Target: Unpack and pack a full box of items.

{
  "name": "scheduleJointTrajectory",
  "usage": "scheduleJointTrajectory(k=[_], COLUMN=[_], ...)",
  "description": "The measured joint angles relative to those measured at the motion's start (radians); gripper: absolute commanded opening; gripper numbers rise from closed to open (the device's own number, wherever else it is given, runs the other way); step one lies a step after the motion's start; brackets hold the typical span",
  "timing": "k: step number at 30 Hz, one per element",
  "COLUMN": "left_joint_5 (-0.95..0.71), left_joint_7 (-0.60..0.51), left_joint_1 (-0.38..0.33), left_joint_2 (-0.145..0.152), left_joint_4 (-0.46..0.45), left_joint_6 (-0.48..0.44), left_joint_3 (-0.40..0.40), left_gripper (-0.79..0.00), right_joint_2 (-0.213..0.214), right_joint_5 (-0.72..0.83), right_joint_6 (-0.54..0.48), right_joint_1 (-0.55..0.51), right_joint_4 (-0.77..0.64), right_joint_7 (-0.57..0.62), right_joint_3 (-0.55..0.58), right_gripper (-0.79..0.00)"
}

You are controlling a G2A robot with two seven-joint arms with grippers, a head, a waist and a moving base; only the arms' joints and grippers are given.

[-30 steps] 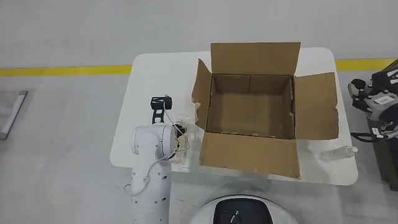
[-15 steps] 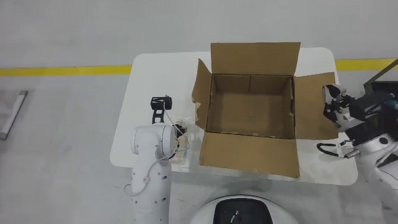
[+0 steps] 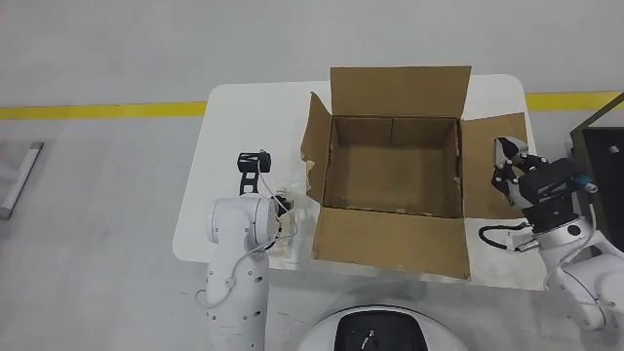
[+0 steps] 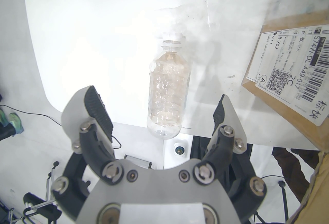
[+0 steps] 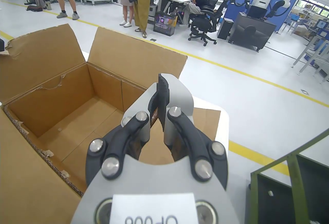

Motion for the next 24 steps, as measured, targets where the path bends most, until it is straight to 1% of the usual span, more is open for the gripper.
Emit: scheduleJointTrajectory(k=[9,12,14,22,24], left_joint_5=[0.018,0.002,0.000,0.001,0.001], left_joint_7=[0.034,0.041,0.045,0.045,0.045], left_joint_1=[0.051,0.066,0.073,0.075,0.075], left_joint_2=[0.021,0.028,0.031,0.032,0.032], left_joint_4=[-0.083,-0.106,-0.116,-0.118,-0.118], left_joint_6=[-0.232,-0.304,-0.334,-0.344,-0.344], left_joint_3=[0.016,0.019,0.022,0.024,0.024], left_gripper=[0.000,0.000,0.000,0.000,0.000], right_joint_2=[0.000,0.000,0.000,0.000,-0.001], right_joint_5=[0.000,0.000,0.000,0.003,0.038], right_joint_6=[0.000,0.000,0.000,-0.001,-0.010], right_joint_1=[0.000,0.000,0.000,0.000,0.004], right_joint_4=[0.000,0.000,0.000,0.000,-0.006], right_joint_7=[0.000,0.000,0.000,0.000,0.008], right_joint_3=[0.000,0.000,0.000,0.000,0.010], right_gripper=[-0.785,-0.785,-0.785,-0.785,-0.785])
